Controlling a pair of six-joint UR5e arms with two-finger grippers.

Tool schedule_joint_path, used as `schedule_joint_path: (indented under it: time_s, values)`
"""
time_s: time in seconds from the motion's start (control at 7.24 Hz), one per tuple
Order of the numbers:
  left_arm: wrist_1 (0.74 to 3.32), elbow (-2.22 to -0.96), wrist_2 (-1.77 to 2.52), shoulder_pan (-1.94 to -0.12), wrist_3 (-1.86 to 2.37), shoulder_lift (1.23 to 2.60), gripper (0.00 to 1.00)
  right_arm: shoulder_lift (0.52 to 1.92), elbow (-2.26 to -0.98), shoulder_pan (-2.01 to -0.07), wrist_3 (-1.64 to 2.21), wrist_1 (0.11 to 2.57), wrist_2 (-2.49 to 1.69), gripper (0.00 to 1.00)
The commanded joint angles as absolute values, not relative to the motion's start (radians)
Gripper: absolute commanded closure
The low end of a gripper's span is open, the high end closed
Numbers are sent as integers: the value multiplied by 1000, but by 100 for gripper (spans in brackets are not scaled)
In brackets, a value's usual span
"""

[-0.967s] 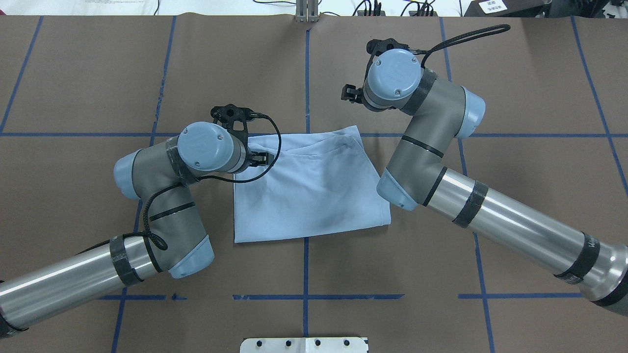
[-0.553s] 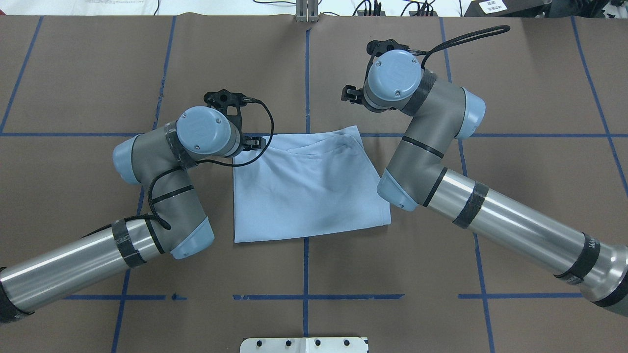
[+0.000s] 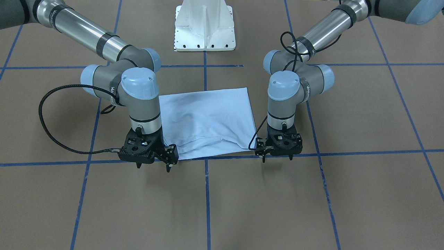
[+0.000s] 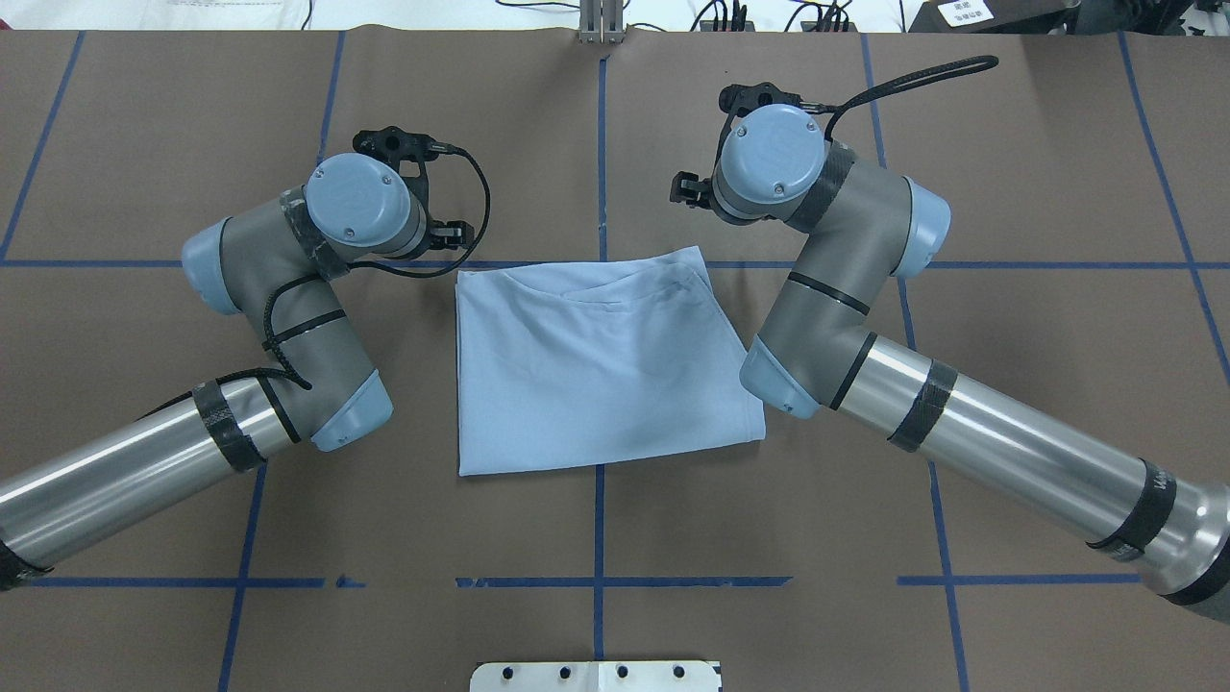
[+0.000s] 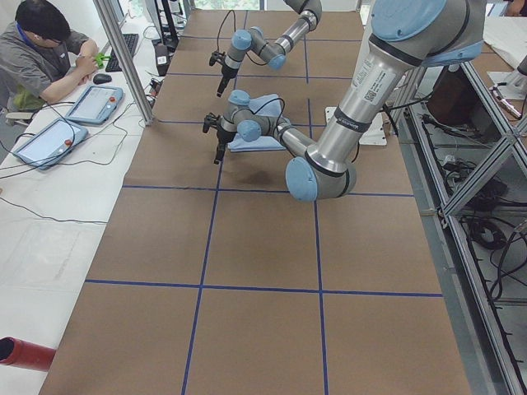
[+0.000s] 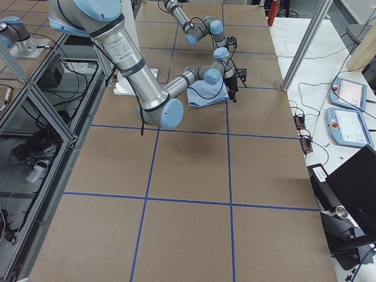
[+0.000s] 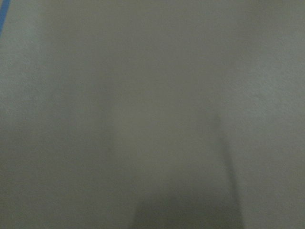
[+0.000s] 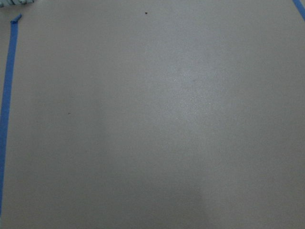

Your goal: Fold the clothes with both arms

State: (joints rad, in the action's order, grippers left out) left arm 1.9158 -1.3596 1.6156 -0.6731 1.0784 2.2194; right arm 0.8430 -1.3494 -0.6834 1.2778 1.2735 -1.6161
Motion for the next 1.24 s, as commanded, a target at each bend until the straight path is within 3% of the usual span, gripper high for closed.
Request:
schedule_joint_path:
  time_s: [0.0, 0.28, 0.83, 1.11]
  values:
    - [1908, -1435, 1626, -683, 1049, 2211, 0, 842, -1350, -683, 1269, 1278, -1630, 0]
    - [1884, -1572, 1670, -708, 979, 2140, 0, 873, -1389, -744, 1157, 1302, -1742, 0]
    - [1695, -1932, 1776, -826, 752, 1953, 0, 1127, -1730, -977, 719, 1553, -1965, 0]
    - [1695, -2064, 1933, -1005, 497, 1770, 0, 1285, -1798, -1143, 474, 1571, -2112, 0]
